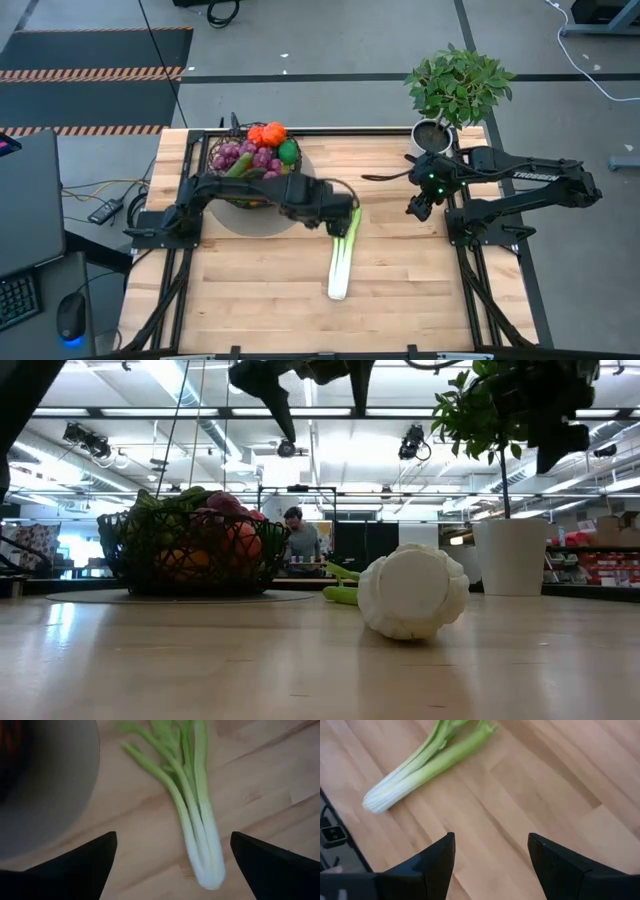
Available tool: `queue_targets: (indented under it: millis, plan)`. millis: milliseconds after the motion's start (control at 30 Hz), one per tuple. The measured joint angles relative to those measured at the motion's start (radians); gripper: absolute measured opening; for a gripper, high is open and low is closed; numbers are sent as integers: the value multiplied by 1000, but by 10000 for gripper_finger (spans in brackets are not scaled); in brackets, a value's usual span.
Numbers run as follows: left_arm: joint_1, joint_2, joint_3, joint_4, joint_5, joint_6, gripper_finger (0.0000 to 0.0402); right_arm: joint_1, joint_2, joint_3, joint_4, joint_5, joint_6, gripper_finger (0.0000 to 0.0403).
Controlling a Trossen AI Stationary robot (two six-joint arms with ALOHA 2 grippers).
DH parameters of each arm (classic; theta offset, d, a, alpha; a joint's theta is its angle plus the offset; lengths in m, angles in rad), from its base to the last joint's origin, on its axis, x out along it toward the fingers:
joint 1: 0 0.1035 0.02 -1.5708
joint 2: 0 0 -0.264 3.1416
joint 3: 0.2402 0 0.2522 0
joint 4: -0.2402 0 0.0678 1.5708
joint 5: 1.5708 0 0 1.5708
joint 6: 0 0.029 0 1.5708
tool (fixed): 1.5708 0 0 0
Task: Build produce basket
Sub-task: Put the green celery into the wire basket
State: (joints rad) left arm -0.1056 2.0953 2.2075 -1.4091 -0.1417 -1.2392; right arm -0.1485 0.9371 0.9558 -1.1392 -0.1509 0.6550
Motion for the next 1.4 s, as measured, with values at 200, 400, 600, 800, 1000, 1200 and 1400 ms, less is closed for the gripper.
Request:
queue_targets:
  millis: [200, 400, 600, 800, 1000, 1200, 1400]
  plan:
    - [-78, 0, -131, 196, -4, -148, 396, 49, -59, 0, -7, 0, 105, 255]
    - [-114, 3, -311, 485, 0, -268, 396, 114, -81, 0, -13, -33, 223, 255]
    - [-133, 3, -465, 723, 3, -329, 396, 226, -82, 0, -49, -98, 326, 255]
    - [-153, 54, -500, 767, 8, -322, 396, 377, -83, 0, -79, -90, 481, 255]
    - [-158, 116, -500, 811, 8, -294, 396, 504, -82, 0, -62, 5, 616, 255]
    - [-154, 149, -498, 858, 6, -243, 396, 585, -80, 0, -58, 40, 679, 254]
    - [-154, 162, -494, 824, 5, -238, 367, 622, -72, 0, -58, 74, 689, 255]
